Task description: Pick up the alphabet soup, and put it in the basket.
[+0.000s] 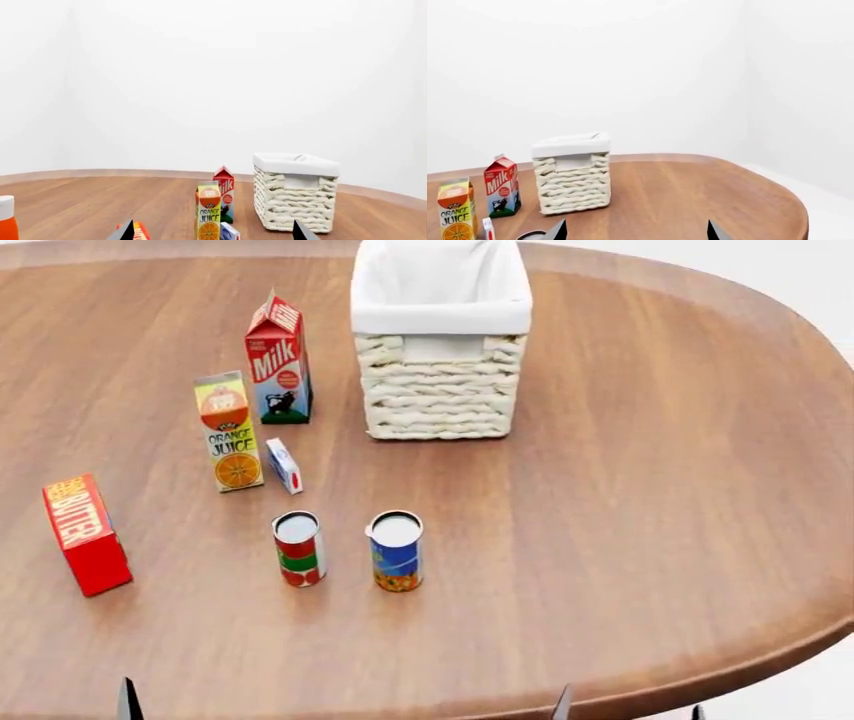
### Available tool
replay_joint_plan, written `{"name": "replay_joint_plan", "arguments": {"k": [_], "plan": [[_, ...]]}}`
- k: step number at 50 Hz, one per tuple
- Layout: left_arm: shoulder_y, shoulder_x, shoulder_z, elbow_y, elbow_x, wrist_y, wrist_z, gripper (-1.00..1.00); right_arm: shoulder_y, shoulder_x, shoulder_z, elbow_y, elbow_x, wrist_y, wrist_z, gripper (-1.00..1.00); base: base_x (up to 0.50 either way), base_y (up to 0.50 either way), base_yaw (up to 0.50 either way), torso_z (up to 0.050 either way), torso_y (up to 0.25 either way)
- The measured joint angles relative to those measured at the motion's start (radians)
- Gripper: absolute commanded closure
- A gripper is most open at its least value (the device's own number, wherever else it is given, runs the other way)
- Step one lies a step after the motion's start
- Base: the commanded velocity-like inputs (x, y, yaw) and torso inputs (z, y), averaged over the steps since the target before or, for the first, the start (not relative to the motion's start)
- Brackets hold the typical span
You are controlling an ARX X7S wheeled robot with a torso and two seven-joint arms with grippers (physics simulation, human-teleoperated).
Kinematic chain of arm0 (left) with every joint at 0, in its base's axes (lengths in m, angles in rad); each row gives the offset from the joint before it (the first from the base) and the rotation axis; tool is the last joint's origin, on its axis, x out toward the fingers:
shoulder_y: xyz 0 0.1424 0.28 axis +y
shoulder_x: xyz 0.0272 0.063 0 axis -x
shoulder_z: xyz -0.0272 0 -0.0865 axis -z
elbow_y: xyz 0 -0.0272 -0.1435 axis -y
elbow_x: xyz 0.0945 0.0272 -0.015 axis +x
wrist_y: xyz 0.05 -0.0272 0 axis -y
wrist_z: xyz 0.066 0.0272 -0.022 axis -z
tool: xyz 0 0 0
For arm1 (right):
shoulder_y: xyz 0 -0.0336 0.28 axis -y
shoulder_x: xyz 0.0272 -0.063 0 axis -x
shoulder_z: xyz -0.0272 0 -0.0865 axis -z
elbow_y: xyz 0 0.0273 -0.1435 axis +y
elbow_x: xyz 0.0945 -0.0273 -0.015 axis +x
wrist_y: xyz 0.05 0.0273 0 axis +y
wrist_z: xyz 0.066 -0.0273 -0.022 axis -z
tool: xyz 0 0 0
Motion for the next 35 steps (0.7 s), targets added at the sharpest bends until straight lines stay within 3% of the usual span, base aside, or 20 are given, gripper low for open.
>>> {"name": "replay_joint_plan", "arguments": {"k": [8,35], "plan": [[0.001,-0.004,0.004,0.001,-0.001,0.001,-0.005,-1.00,0.002,0.002,-0.001,-0.001,-0.003,0.006,0.012,-1.00,0.10,0.00,0.00,0.000,0.000],[0.001,-0.014,0.017,0.005,-0.005,0.002,-0.021,-1.00,0.003,0.013,-0.015,-0.005,0.004,0.009,0.027,-1.00,0.28,-0.04,0.00,0.000,0.000]]}}
